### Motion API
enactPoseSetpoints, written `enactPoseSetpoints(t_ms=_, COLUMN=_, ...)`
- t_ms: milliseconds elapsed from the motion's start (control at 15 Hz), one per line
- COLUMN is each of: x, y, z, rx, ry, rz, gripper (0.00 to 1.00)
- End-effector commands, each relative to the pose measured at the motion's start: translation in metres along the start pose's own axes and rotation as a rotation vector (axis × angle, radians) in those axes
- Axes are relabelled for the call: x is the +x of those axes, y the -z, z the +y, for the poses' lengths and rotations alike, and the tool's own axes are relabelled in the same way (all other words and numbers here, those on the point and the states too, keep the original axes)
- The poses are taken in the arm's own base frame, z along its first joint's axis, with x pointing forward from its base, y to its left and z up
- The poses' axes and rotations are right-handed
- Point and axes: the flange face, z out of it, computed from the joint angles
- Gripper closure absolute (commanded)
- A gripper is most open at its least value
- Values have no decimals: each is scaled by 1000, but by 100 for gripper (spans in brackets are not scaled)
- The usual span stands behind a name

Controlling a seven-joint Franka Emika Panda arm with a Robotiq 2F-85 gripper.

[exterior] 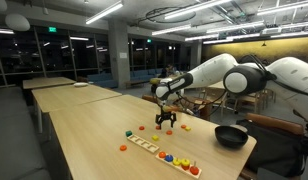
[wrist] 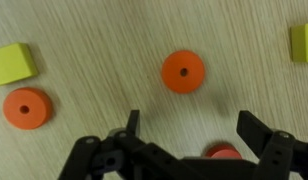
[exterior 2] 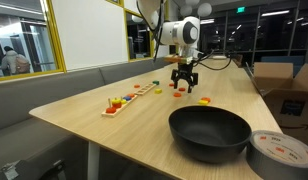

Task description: Put the orange object in the middle position on the wooden board

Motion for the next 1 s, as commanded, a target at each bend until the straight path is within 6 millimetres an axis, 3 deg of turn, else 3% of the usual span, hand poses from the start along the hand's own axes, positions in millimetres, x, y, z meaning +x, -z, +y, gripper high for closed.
enactPoseSetpoints(t_ms=0, x=-13, y=14, z=6, rx=23, ry=-5, rz=10, gripper=0)
enactPoseSetpoints(t_ms=400, x=-30, y=13, z=7, rx=27, ry=-4, rz=13, gripper=0)
enactPoseSetpoints(t_ms=933, x=-52, y=-13, z=4, rx=32, ry=-1, rz=47, gripper=0)
